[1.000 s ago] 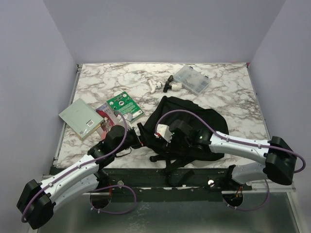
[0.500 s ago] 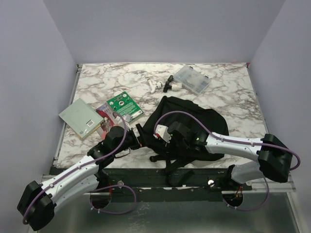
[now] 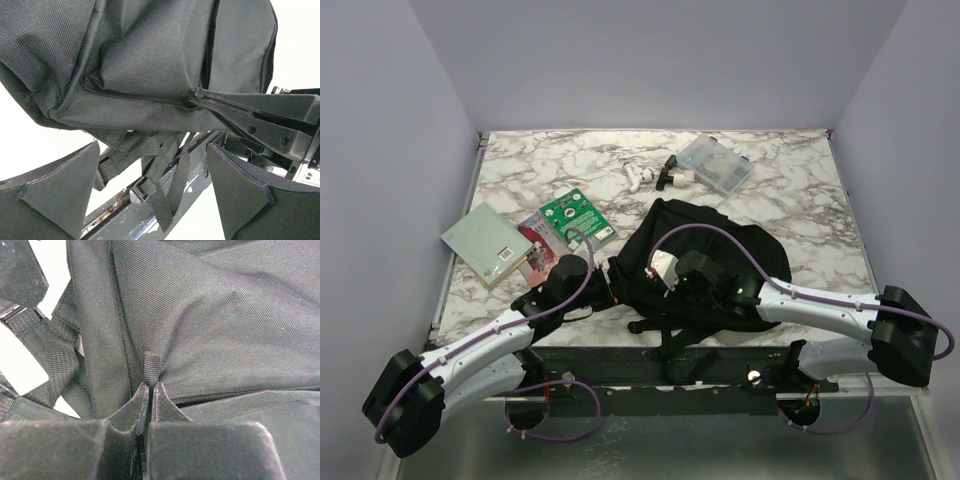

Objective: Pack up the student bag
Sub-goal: Zip the student bag at the center of the board.

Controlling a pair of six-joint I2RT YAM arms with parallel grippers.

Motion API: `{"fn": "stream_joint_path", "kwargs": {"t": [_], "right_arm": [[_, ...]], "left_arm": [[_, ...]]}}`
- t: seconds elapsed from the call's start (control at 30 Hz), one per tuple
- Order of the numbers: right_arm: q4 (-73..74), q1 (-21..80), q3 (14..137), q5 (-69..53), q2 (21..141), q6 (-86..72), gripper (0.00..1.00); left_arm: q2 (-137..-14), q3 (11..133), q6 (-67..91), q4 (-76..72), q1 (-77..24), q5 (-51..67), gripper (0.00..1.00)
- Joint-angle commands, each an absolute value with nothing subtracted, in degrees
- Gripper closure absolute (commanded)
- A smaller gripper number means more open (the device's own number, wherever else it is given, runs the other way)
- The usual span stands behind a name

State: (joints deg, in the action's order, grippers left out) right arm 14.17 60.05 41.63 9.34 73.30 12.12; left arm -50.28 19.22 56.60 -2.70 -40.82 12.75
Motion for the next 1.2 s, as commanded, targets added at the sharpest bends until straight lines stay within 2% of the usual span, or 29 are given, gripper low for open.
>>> {"fn": "stream_joint_path", "kwargs": {"t": [0.0,0.23,0.43,0.57,0.63,0.67,0.97,1.07,1.17], "right_arm": [[10.4,60.1,40.3,8.8,71.5,9.4,0.99],[8.3,59.5,40.2,8.2,71.9,6.8,0.88],[8.2,58.5,39.8,6.6,71.6,3.8,0.87],[7.6,58.2,38.9,7.5,72.0,3.1,0.81],[7.0,58.0,38.5,8.6,71.9,2.7,0.73],[6.7,58.0,38.2,9.0,71.9,2.6,0.72],[4.9,57.5,38.5,7.7,74.1,3.2,0.76],[4.6,57.4,38.7,7.9,74.3,2.9,0.84],[4.8,57.3,38.8,6.3,73.2,2.2,0.86]], "left_arm": [[-52.4,20.2,58.8,-6.3,-40.5,16.1,0.11],[-57.2,19.7,61.3,-10.4,-40.5,18.8,0.12],[-60.9,19.2,62.6,-13.3,-40.6,20.0,0.14],[-62.8,19.2,63.5,-15.0,-40.9,20.4,0.16],[-63.5,19.2,63.7,-15.6,-41.1,20.5,0.16],[-63.8,19.2,63.9,-15.8,-41.2,20.6,0.16],[-65.6,19.3,64.9,-16.9,-42.2,20.7,0.18],[-66.2,19.2,65.5,-17.1,-42.6,20.1,0.20],[-66.7,19.0,66.0,-17.3,-42.7,19.4,0.22]]}}
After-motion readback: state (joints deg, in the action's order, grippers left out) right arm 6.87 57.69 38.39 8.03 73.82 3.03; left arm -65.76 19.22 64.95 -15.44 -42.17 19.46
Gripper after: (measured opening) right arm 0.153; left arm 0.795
